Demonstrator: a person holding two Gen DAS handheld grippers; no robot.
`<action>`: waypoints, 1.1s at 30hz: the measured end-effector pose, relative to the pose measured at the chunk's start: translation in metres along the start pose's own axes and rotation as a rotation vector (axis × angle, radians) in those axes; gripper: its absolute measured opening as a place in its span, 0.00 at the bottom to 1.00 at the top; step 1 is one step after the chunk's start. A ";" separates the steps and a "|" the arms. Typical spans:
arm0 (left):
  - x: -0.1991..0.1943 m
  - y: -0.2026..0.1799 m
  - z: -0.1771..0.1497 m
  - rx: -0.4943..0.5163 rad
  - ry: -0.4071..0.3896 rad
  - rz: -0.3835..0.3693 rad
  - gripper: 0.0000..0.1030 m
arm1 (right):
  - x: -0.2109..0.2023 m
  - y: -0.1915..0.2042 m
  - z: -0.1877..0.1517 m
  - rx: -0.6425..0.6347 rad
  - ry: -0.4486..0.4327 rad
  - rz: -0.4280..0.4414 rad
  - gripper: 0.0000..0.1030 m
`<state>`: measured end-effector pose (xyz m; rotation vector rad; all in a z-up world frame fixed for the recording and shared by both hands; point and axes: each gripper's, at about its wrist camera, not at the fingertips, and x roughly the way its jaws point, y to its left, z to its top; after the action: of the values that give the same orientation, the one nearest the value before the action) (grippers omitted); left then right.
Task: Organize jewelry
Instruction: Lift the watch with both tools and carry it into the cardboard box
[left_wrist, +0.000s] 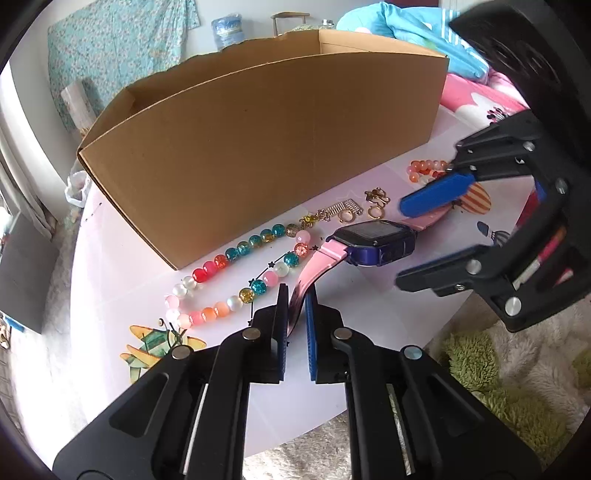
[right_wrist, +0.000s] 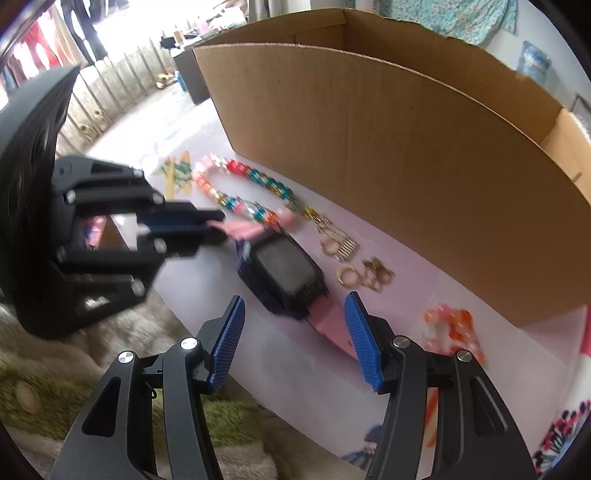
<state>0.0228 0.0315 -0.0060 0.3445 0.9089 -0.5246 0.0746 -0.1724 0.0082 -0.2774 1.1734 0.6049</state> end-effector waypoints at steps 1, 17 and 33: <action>0.001 0.001 0.001 0.003 0.001 -0.002 0.08 | -0.001 0.002 -0.003 -0.012 -0.001 -0.023 0.54; -0.027 -0.018 0.008 0.034 -0.083 0.077 0.02 | -0.030 0.022 -0.010 -0.148 -0.127 -0.377 0.04; -0.059 0.074 0.175 -0.009 -0.116 0.042 0.02 | -0.090 -0.056 0.131 -0.099 -0.199 -0.185 0.04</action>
<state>0.1487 0.0229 0.1474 0.3210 0.7905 -0.4963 0.1858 -0.1787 0.1340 -0.3966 0.9164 0.5164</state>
